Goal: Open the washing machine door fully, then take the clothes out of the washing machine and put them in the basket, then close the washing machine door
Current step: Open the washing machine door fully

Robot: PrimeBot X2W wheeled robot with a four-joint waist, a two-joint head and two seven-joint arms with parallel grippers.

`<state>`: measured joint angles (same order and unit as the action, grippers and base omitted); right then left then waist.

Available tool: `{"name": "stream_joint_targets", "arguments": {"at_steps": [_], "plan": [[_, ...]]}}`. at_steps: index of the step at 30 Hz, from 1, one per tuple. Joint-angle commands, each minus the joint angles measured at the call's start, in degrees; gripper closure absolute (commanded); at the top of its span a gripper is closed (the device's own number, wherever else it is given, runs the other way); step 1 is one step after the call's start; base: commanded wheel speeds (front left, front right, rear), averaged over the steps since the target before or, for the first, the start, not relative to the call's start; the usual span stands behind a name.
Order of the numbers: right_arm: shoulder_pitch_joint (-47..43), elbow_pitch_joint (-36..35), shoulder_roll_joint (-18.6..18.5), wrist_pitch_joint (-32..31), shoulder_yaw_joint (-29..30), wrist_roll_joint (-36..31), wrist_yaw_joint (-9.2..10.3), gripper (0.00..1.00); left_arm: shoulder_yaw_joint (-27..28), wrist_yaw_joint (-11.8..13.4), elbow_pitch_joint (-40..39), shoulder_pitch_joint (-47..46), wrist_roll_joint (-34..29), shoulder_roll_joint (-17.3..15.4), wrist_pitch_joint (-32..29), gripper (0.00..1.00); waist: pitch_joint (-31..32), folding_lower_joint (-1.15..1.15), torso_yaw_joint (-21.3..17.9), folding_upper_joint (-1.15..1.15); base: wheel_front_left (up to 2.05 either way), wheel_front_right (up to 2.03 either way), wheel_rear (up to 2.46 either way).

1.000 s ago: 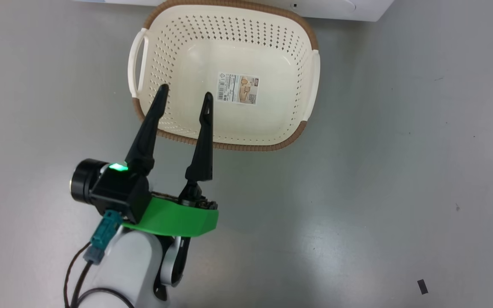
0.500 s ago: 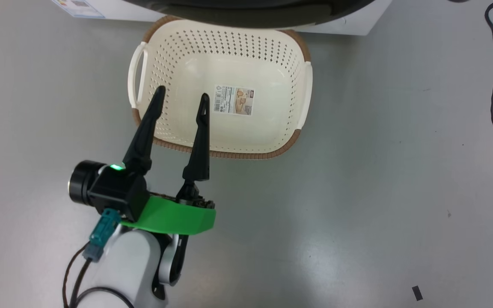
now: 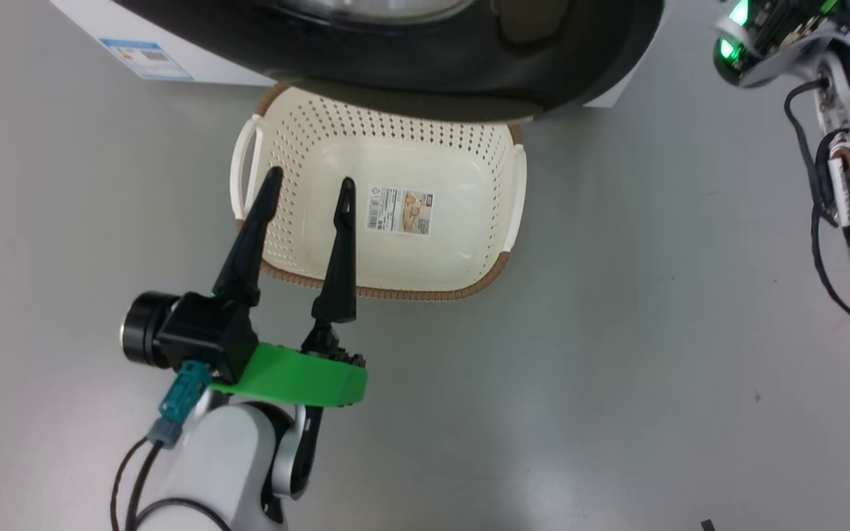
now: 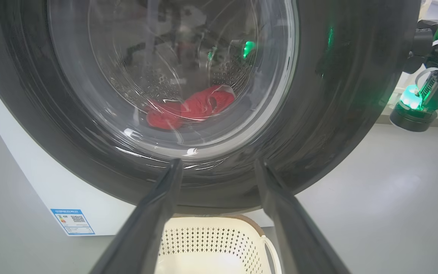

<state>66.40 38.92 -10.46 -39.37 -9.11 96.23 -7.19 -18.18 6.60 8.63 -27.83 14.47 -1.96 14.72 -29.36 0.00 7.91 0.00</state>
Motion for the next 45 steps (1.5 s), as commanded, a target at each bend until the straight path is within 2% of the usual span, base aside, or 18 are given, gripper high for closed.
{"name": "stream_joint_targets", "arguments": {"at_steps": [1,14,18,19,20,21,22,29,34,38,40,41,42,45], "plan": [[-1.2,-1.8,1.6,-0.5,-0.9,-0.3,-0.3,1.0,1.9,0.1,-0.9,1.7,0.4,-0.9,0.3,0.0,0.9,0.0,-0.1,0.0,0.0,0.0,0.0],[-5.1,-1.9,2.5,-0.9,-2.9,-0.7,-0.3,1.0,2.8,-0.6,0.9,3.5,1.3,-0.9,0.3,0.0,4.1,0.0,-0.4,0.0,0.0,0.0,0.0],[-5.6,-2.1,2.8,0.8,-2.5,-0.8,-0.3,1.0,2.9,-0.8,1.0,3.7,1.8,-0.9,0.3,0.0,4.3,0.0,-0.7,0.0,0.0,0.0,0.0],[-5.8,-2.4,2.8,1.7,-2.0,-0.6,-0.3,0.91,3.0,-0.9,0.9,3.7,2.0,-0.9,0.3,0.0,4.4,0.0,-0.8,0.0,0.0,0.0,0.0],[-6.0,-2.7,2.8,2.7,-1.7,-0.9,-0.3,0.58,3.0,-1.0,0.9,3.7,2.3,-0.9,0.3,0.0,4.3,0.0,-0.9,0.0,0.0,0.0,0.0],[-6.2,-3.2,2.7,3.5,-1.5,-1.3,-0.3,0.15,3.0,-1.1,0.9,3.6,2.4,-0.9,0.3,0.0,4.3,0.0,-1.0,0.0,0.0,0.0,0.0],[-6.5,-3.6,2.7,4.2,-1.1,-1.3,-0.3,0.0,3.0,-1.2,1.0,3.6,2.6,-0.9,0.3,0.0,4.2,0.0,-1.2,0.0,0.0,0.0,0.0],[-8.6,-6.5,1.3,10.4,1.4,-3.3,-0.3,0.0,3.3,-1.6,1.0,3.1,2.9,-0.9,0.3,0.0,4.1,0.0,-2.2,0.0,0.0,0.0,0.0],[-12.1,-12.9,-1.3,16.9,0.7,-9.8,-0.3,0.0,3.6,-1.7,0.7,2.8,2.8,-0.9,0.3,0.0,3.7,0.0,-3.0,0.0,0.0,0.0,0.0],[-16.9,-19.2,-5.2,25.4,-3.7,-20.0,-0.3,0.0,4.4,-1.9,0.6,2.4,2.3,-0.9,0.3,0.0,3.6,0.0,-4.0,0.0,0.0,0.0,0.0],[-17.8,-19.8,-5.7,27.3,-4.3,-21.3,-0.3,0.0,4.6,-1.9,0.6,2.4,2.2,-0.9,0.3,0.0,3.7,0.0,-4.1,0.0,0.0,0.0,0.0],[-19.3,-20.7,-6.9,31.1,-6.0,-24.1,-0.3,0.0,4.8,-1.9,0.5,2.4,2.0,-0.9,0.3,0.0,3.9,0.0,-4.5,0.0,0.0,0.0,0.0],[-19.3,-20.7,-6.9,31.1,-6.0,-24.1,-0.3,0.0,4.8,-1.9,0.5,2.4,2.0,-0.9,0.3,0.0,3.9,0.0,-4.5,0.0,0.0,0.0,0.0],[-21.0,-21.7,-8.8,36.9,-8.9,-28.2,-0.3,0.0,5.2,-2.1,0.4,2.6,1.7,-0.9,0.3,0.0,4.2,0.0,-4.9,0.0,0.0,0.0,0.0]]}}
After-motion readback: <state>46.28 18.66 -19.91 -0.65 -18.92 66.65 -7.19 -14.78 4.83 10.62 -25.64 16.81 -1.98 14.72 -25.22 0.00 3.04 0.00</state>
